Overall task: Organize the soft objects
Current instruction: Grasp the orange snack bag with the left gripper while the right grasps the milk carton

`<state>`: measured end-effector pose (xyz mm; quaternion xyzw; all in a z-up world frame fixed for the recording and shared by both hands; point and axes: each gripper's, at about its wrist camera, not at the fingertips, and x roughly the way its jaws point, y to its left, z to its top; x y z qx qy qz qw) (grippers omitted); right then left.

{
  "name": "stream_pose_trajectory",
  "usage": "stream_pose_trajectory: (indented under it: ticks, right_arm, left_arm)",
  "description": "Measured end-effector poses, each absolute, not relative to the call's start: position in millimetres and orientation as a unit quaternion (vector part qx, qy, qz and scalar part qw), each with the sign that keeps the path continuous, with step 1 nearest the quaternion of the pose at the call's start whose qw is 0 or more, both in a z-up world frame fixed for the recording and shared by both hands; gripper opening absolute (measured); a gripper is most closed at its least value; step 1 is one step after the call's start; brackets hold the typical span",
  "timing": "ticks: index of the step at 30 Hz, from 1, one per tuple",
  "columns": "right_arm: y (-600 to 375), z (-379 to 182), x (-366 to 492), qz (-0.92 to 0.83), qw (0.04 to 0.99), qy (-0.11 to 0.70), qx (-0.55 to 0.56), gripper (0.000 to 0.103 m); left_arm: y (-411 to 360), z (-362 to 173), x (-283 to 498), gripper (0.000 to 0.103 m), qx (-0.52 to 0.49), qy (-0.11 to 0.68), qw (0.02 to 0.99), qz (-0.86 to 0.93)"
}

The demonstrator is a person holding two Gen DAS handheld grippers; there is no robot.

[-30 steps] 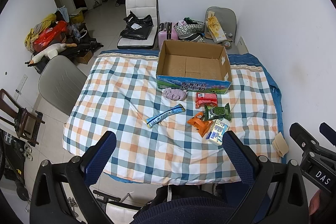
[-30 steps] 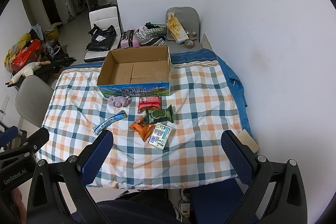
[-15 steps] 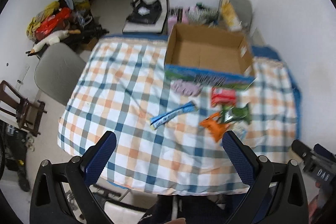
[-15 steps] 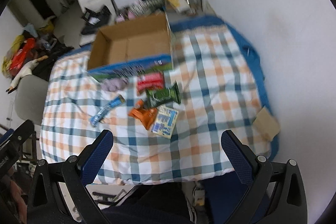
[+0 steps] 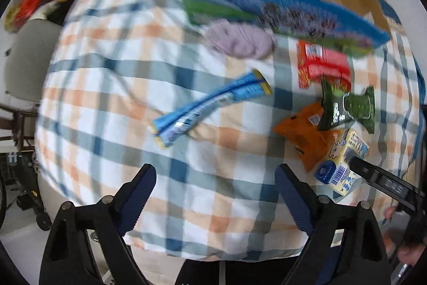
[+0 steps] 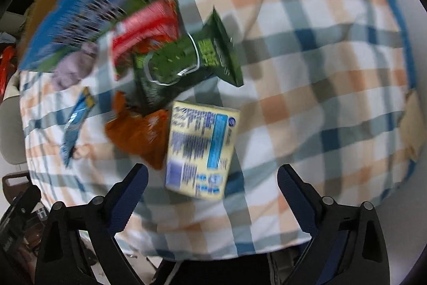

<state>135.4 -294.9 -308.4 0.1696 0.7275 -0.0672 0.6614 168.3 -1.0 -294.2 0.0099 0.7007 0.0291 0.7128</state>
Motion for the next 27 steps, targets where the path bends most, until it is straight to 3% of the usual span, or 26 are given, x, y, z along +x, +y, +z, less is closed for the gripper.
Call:
stream_pose_trajectory:
  ticks: [2, 4, 6, 15, 17, 18, 22, 27]
  right_arm:
    - [-292, -334, 140, -0.064, 0.643, 0.741, 0.181, 0.096]
    - [-287, -352, 140, -0.056, 0.626, 0.752, 0.196, 0.087]
    - [-284, -368, 140, -0.047, 0.613, 0.760, 0.212, 0.068]
    - [-298, -377, 135, -0.050, 0.619, 0.752, 0.222, 0.066]
    - [-300, -381, 136, -0.055, 0.621, 0.750, 0.221, 0.066]
    - [-300, -383, 137, -0.055, 0.621, 0.749, 0.223, 0.066]
    - [-293, -391, 138, -0.057, 0.624, 0.749, 0.214, 0.066]
    - [-273, -398, 138, -0.047, 0.618, 0.760, 0.195, 0.066]
  left_arm:
    - [-9, -309, 173, 0.090, -0.017, 0.716, 0.697, 0.009]
    - [-15, -320, 175, 0.090, -0.044, 0.729, 0.683, -0.002]
    - [-26, -335, 182, 0.090, -0.083, 0.743, 0.663, -0.021]
    - [-46, -396, 214, 0.090, -0.250, 0.760, 0.598, -0.039]
    - [-50, -406, 221, 0.086, -0.260, 0.755, 0.601, -0.031]
    - [-50, -409, 221, 0.079, -0.263, 0.753, 0.603, -0.028]
    - [-54, -417, 223, 0.038, -0.231, 0.756, 0.612, -0.020]
    - [-57, -397, 217, 0.038, -0.077, 0.755, 0.651, -0.022]
